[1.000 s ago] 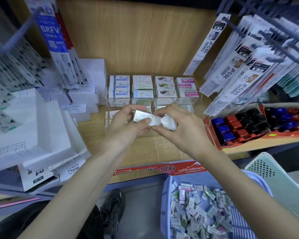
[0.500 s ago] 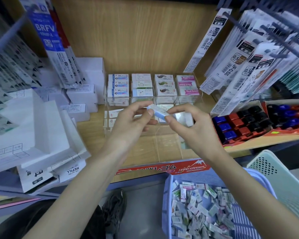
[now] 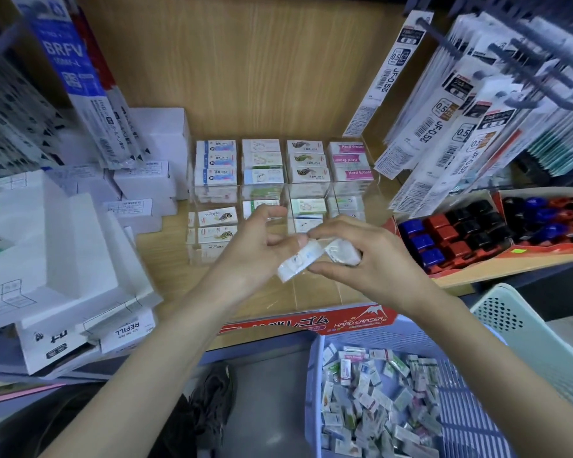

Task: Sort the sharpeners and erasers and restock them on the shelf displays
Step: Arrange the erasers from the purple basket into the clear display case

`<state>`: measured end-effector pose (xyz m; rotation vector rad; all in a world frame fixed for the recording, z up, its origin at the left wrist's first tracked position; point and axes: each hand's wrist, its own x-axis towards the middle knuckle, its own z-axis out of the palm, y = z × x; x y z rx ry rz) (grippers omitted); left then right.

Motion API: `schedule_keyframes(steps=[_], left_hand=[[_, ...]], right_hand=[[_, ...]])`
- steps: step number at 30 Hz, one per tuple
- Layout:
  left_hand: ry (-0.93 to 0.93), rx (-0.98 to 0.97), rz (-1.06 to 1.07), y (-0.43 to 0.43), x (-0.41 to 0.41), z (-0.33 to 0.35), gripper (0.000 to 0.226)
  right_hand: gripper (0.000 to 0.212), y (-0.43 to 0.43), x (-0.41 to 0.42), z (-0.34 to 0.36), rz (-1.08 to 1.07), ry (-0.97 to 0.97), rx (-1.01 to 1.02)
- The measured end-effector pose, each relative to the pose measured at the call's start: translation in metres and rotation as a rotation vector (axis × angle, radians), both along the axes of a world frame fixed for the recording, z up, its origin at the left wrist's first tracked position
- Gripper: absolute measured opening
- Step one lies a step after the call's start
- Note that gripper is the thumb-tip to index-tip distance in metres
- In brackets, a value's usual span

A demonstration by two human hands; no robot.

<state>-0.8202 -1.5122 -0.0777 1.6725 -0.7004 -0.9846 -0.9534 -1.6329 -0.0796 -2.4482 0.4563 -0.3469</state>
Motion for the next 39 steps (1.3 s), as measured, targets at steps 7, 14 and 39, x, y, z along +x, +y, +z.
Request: schedule_keyframes(steps=[7, 14, 39], left_hand=[[-0.04, 0.023, 0.247, 0.002, 0.012, 0.001, 0.034], [-0.011, 0.018, 0.25, 0.004, 0.013, 0.0, 0.01], [-0.05, 0.003, 0.165, -0.002, 0.009, 0.001, 0.007]], right_hand=[[0.04, -0.028, 0.01, 0.001, -0.298, 0.204, -0.273], [0.04, -0.045, 0.053, 0.009, -0.183, 0.525, -0.529], [0.022, -0.035, 0.041, 0.014, -0.42, 0.062, 0.859]])
